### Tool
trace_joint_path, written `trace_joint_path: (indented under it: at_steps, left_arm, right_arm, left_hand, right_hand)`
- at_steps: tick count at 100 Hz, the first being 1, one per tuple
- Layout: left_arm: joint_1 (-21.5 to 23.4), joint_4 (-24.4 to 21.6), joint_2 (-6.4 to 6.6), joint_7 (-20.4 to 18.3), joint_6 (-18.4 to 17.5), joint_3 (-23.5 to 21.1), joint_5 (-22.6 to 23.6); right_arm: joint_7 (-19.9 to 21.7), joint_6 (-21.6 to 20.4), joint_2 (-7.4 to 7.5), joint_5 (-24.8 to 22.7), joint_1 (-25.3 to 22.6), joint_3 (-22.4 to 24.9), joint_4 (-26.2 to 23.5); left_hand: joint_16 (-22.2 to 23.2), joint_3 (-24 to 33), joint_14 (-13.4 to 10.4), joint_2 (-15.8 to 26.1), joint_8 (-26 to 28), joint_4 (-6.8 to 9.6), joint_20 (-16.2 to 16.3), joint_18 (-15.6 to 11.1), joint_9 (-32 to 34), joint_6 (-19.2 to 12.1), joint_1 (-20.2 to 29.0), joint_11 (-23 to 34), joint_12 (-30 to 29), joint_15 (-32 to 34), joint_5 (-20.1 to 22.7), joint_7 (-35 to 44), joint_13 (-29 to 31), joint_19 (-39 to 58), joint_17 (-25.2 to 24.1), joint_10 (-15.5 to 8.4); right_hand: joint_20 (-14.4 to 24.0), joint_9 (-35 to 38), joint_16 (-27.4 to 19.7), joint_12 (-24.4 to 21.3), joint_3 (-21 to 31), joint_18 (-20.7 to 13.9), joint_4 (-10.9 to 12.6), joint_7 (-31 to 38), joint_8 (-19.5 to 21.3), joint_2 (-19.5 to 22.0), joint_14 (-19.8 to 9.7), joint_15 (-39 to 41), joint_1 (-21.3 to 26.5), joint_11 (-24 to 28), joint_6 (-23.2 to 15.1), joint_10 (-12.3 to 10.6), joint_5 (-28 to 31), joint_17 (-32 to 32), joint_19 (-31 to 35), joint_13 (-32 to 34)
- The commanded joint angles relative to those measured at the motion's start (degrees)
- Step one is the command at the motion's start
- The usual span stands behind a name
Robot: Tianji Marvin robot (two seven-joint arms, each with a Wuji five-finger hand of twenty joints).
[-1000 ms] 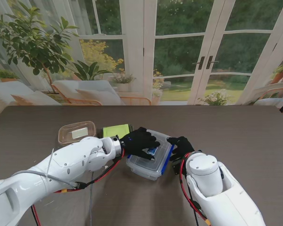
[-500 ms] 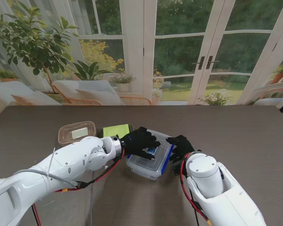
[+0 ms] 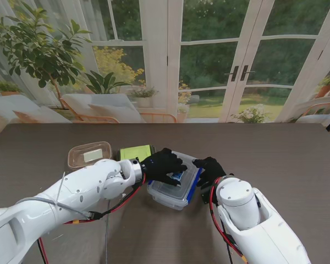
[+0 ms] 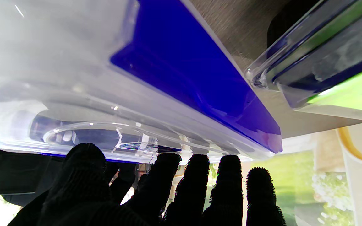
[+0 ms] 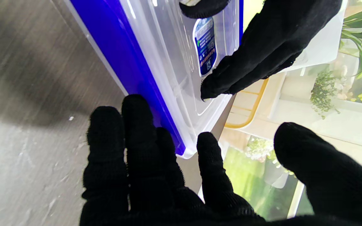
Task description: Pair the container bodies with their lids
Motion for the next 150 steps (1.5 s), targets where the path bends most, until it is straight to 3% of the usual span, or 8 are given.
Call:
trace_joint_path:
  at_steps: [1, 23, 37, 69, 90, 109, 133, 150]
  left_arm:
    - [1.7, 1.6, -0.44, -2.7, 0.0, 1.4, 0.7]
    - [1.7, 1.7, -0.48, -2.7, -0.1, 1.5, 0.6]
    - [1.8, 1.6, -0.41, -2.7, 0.1, 1.2, 0.6]
    - [3.3, -0.4, 0.27, -0.6, 2.0, -1.8, 2.1]
    - [5.7, -3.3, 1.23, 0.8, 3.9, -6.3, 3.4]
    - [8.5, -6.3, 2.13, 1.0, 4.6, -11.3, 3.9]
    - [14.8, -12.0, 3.46, -0.1, 4.7, -21.8, 3.6]
    - [19.2, -15.9, 4.23, -2.2, 5.7, -28.5, 3.0]
  right_arm:
    - [1.7, -0.7, -1.16, 0.4, 0.5, -0.9, -1.1]
    - [1.9, -0.3, -1.11, 0.1, 0.8, -0.9, -1.1]
    - [2.4, -0.5, -0.79, -0.9, 0.5, -0.8, -1.3]
    - [3.7, -4.9, 1.34, -13.8, 0.8, -2.1, -0.1]
    - [4.3, -8.6, 2.58, -20.5, 0.4, -2.7, 0.6]
    - [4.8, -15.3, 4.14, -28.6, -0.9, -3.2, 0.5]
    - [5.5, -21.1, 5.59, -35.7, -3.2, -3.2, -1.7]
    - [5.7, -26.2, 6.55, -41.3, -4.2, -3.8, -2.4]
  left_hand:
    - [-0.2, -1.1, -1.3, -1.3, 1.8, 0.32, 0.9, -1.3, 2.2, -10.0, 0.5, 3.1, 0.2, -0.5, 5.7, 4.9, -1.4, -1.6, -1.5, -1.1]
    - [-0.2, -1.3, -1.2, -1.3, 1.8, 0.39, 1.0, -1.3, 2.3, -10.0, 0.6, 3.1, 0.2, -0.5, 5.9, 5.0, -1.3, -1.7, -1.4, -1.2]
    - [-0.2, -1.3, -1.1, -1.2, 1.7, 0.39, 1.0, -1.3, 2.5, -9.2, 0.5, 3.2, 0.2, -0.5, 5.0, 4.6, -1.2, -1.7, -1.3, -1.3]
    - [-0.1, -1.0, -0.4, -0.9, 1.2, 0.57, 1.2, -1.0, 2.8, -7.6, 0.6, 3.0, 0.0, -0.2, 1.4, 3.2, -0.6, -1.3, -0.9, -1.4]
    - [0.0, -1.3, 0.3, -0.4, 0.9, 0.46, 1.3, -0.6, 3.2, -6.7, -0.4, 2.9, -0.3, 0.1, -0.5, 2.5, 0.0, -0.7, -0.5, -1.3]
    - [0.1, -1.2, 0.8, -0.4, 0.9, 0.57, 1.4, -0.4, 3.9, -6.6, -0.3, 3.1, -0.4, 0.5, -0.7, 2.4, 0.6, 0.0, -0.2, -1.5]
    - [0.3, -0.9, 1.3, -0.7, 1.0, 0.69, 1.7, 0.2, 5.7, -6.0, 0.4, 3.6, -0.3, 1.2, 0.9, 3.0, 2.0, 2.2, 0.9, -1.2]
    - [0.4, -0.7, 1.6, -0.9, 1.0, 0.72, 1.6, 0.8, 7.0, -5.4, 0.9, 3.8, -0.2, 1.6, 2.1, 3.5, 3.0, 3.3, 1.1, -0.9]
  right_hand:
    - [-1.7, 3.1, -0.9, -0.8, 0.9, -2.8, -1.0, 0.4, 0.6, -2.5, -2.3, -0.5, -0.5, 0.9, 0.0, -13.3, 0.6, -5.5, 1.9, 2.0]
    - [-1.9, 2.8, -0.9, -0.9, 0.8, -2.2, -1.0, 0.4, 0.5, -2.3, -2.2, -0.6, -0.5, 0.7, -0.4, -13.2, 0.6, -6.1, 1.9, 1.5]
    - [-1.4, 2.5, -0.5, -1.2, 0.5, 0.3, -0.9, 0.2, 0.4, -2.2, -0.2, -0.4, -0.5, -0.2, -1.2, -13.1, 1.0, -7.8, 2.3, 0.3]
    - [-0.2, 3.7, -0.2, -3.3, 0.5, 1.6, -0.5, -5.1, -2.0, -2.2, 0.5, -0.7, -1.4, -3.8, -3.9, -12.6, 6.3, -6.8, 2.9, 1.3]
    - [-0.5, 4.6, -0.5, -5.6, 1.0, 1.5, -0.4, -9.1, -3.5, -2.8, 0.1, -2.1, -2.0, -7.3, -5.7, -12.6, 12.5, -7.3, 2.3, 0.8]
    - [-1.9, 6.3, -3.1, -8.9, 0.6, 1.0, -0.4, -11.7, -3.7, -4.2, -1.2, -8.1, -2.7, -12.4, -8.3, -14.2, 15.4, -8.3, -0.3, 0.0]
    - [-3.9, 7.8, -5.9, -10.8, -0.1, -0.3, -0.5, -13.6, -3.8, -6.4, -2.9, -15.2, -3.2, -15.3, -10.5, -15.5, 18.0, -10.2, -4.4, -1.0]
    - [-7.4, 8.6, -9.3, -12.4, -1.0, -2.9, -0.5, -15.5, -4.0, -7.8, -4.9, -23.0, -3.6, -18.6, -12.1, -17.4, 18.4, -12.5, -10.9, -2.3]
